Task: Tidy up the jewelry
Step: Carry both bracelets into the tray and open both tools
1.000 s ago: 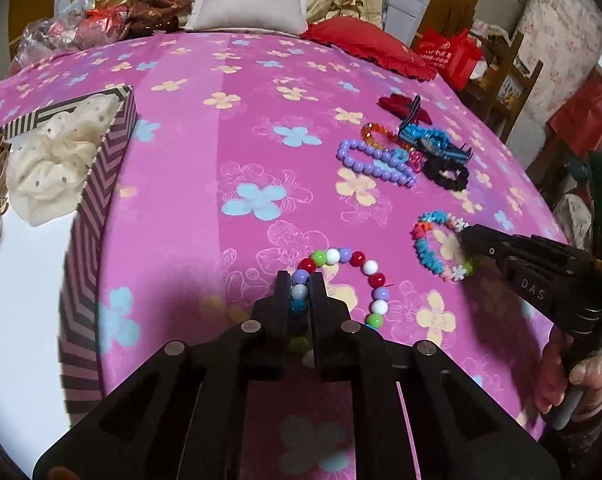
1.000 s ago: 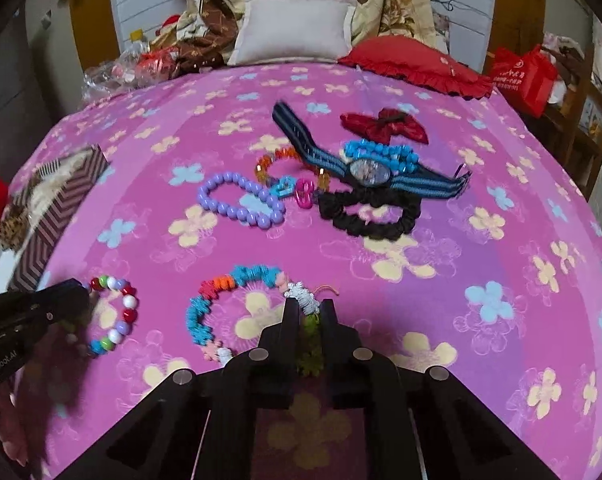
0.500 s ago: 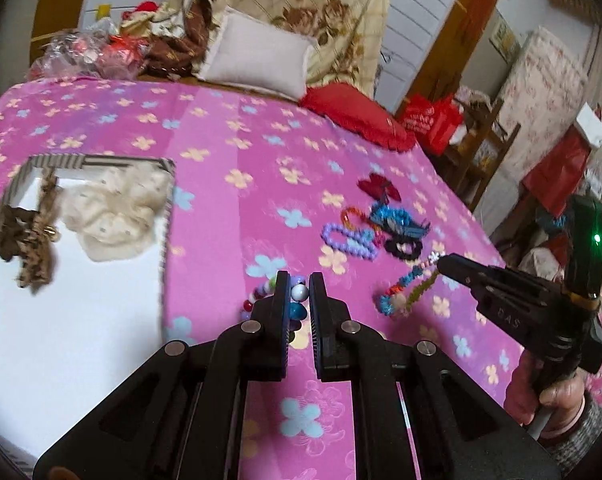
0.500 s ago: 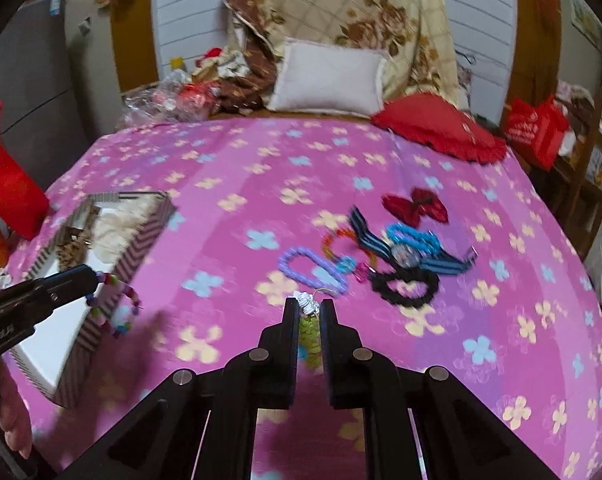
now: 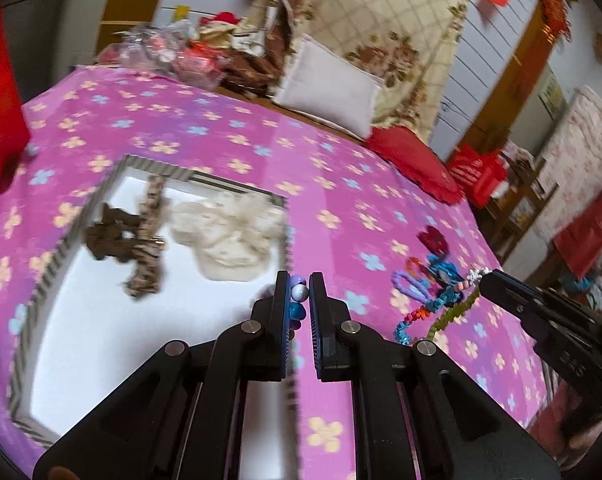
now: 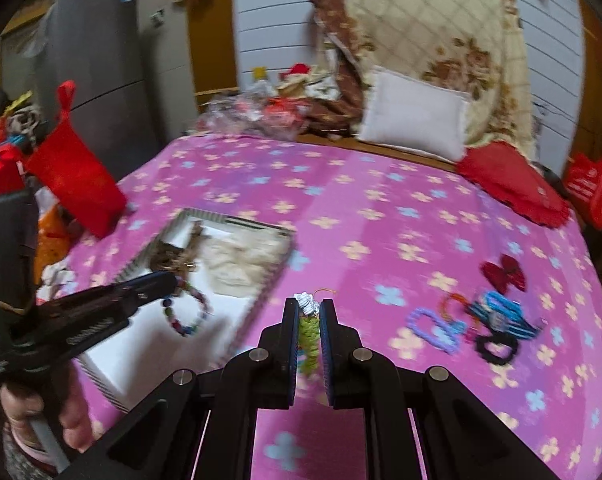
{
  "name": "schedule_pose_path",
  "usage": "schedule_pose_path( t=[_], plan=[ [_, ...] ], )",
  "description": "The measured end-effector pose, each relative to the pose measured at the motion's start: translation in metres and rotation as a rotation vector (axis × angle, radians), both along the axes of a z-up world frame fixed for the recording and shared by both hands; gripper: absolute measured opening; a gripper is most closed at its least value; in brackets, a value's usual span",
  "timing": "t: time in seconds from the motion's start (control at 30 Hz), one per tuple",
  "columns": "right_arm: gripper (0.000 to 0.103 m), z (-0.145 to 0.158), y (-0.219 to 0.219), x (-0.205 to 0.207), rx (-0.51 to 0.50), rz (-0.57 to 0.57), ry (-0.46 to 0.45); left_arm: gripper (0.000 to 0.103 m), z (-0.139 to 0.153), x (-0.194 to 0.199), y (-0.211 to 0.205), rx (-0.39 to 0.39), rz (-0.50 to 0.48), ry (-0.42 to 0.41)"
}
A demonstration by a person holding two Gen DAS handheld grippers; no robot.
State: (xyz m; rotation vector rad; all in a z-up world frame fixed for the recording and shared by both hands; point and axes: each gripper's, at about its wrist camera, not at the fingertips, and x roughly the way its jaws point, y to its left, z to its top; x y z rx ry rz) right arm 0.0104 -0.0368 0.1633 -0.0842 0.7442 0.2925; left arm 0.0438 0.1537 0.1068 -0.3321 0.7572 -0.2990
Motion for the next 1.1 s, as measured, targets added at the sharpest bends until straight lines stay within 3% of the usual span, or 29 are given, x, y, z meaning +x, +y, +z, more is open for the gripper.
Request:
schedule_pose_path(
  t=[0.23,0.43,0.63,0.9,0.97,1.03,1.1],
  plan=[
    [0.01,-0.01,0.073,0.018,-0.004,0.107,0.039,0.007,-0.011,0.009,0.044,0.002,0.122,0.033],
    [0.01,-0.048,0.113,0.042,-0.004,0.151,0.141,0.007,-0.03,0.022,0.069,-0.006,0.194,0.12],
    [0.01,-0.092,0.122,0.063,-0.061,0.141,0.223,0.007,-0.056,0.034,0.086,-0.036,0.249,0.222],
    [0.01,-0.114,0.119,0.074,-0.087,0.124,0.279,0.008,-0.061,0.038,0.093,-0.039,0.283,0.246],
    [0.017,-0.115,0.117,0.075,-0.079,0.122,0.291,0.008,-0.06,0.039,0.093,-0.034,0.29,0.247],
    [0.038,-0.113,0.114,0.074,-0.062,0.116,0.284,0.017,-0.06,0.039,0.093,-0.039,0.29,0.247],
    [0.042,-0.107,0.109,0.071,-0.045,0.104,0.263,0.023,-0.059,0.038,0.094,-0.048,0.291,0.244]
  ],
)
